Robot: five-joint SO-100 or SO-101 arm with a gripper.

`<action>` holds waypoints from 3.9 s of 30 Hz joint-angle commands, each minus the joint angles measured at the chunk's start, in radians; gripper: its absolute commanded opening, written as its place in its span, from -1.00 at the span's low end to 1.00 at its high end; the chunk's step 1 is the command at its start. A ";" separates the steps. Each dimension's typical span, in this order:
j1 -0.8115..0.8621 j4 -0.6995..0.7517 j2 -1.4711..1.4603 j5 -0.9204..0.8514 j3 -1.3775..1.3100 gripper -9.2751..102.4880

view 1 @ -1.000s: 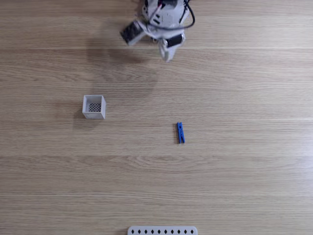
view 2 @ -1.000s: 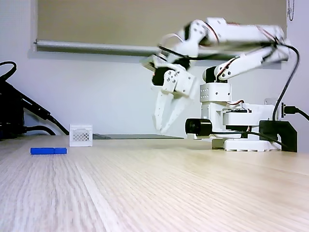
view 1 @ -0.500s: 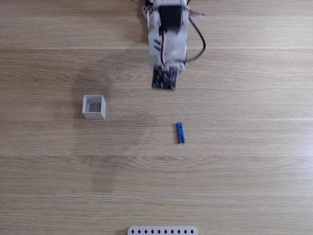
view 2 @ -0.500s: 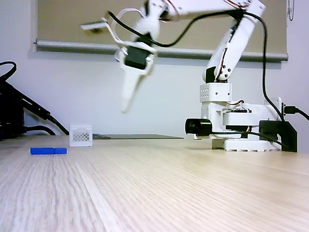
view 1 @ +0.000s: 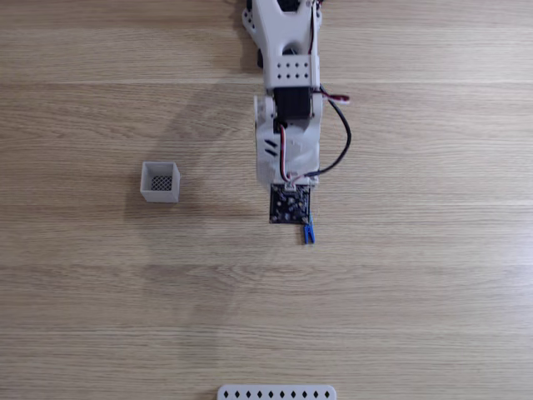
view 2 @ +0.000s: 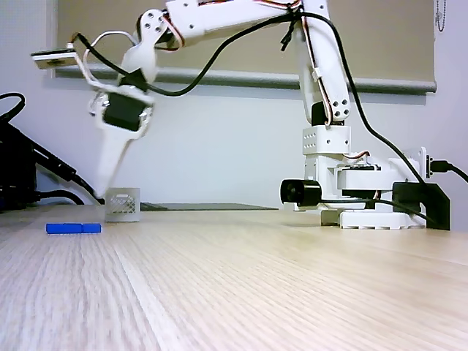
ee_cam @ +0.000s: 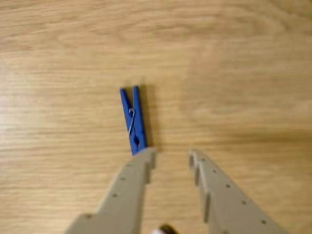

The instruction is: Grasp a peg and put it in the crate.

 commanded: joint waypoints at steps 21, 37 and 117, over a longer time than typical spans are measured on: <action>-0.086 -0.054 -0.060 -0.028 -0.115 -0.42; -0.078 -0.110 -0.169 -0.028 -0.163 -0.46; 0.545 -1.385 0.474 0.449 0.933 -0.84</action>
